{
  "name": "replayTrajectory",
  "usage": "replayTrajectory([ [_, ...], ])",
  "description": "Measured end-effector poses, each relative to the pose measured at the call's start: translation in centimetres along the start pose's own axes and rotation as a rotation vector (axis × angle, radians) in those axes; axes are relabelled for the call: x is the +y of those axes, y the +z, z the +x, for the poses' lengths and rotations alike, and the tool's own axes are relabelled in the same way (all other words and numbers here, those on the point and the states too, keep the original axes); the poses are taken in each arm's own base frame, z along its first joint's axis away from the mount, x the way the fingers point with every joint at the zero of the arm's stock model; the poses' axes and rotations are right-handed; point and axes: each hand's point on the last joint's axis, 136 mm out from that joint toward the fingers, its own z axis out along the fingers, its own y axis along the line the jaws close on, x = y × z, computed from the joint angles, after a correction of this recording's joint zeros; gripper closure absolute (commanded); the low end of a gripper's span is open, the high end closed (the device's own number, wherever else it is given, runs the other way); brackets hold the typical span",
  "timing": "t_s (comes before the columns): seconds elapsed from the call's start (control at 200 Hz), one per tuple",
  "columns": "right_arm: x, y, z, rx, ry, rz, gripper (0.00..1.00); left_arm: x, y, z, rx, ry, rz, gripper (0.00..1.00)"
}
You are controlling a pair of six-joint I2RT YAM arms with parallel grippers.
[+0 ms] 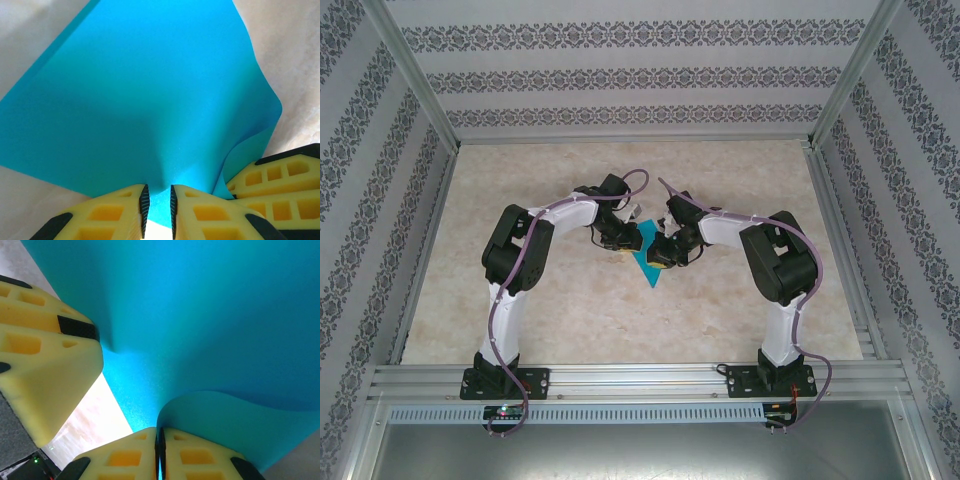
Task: Fold a paper plane with a square sheet of paper (pick it up from the middle)
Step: Fourth fold the wing at the center of the table.
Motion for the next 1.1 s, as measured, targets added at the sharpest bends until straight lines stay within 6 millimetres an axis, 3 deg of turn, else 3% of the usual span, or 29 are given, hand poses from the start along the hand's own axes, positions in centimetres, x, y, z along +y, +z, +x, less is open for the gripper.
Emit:
replayTrajectory([
  [0.335,0.7,0.0,-0.1,0.004,-0.023,-0.017,0.66,0.0,0.0,0.0,0.000,-0.001,0.003,0.75],
  [0.545,0.9,0.0,0.0,0.009,-0.026,-0.030,0.60,0.1,-0.1,-0.1,0.000,-0.006,0.009,0.74],
  [0.879,1.2,-0.1,0.0,0.003,-0.037,-0.047,0.57,0.3,-1.1,-0.2,-0.017,-0.014,0.002,0.71],
  [1.099,1.1,-0.1,0.0,-0.009,-0.046,-0.056,0.60,-0.7,-2.8,-0.5,-0.052,-0.012,0.014,0.74],
])
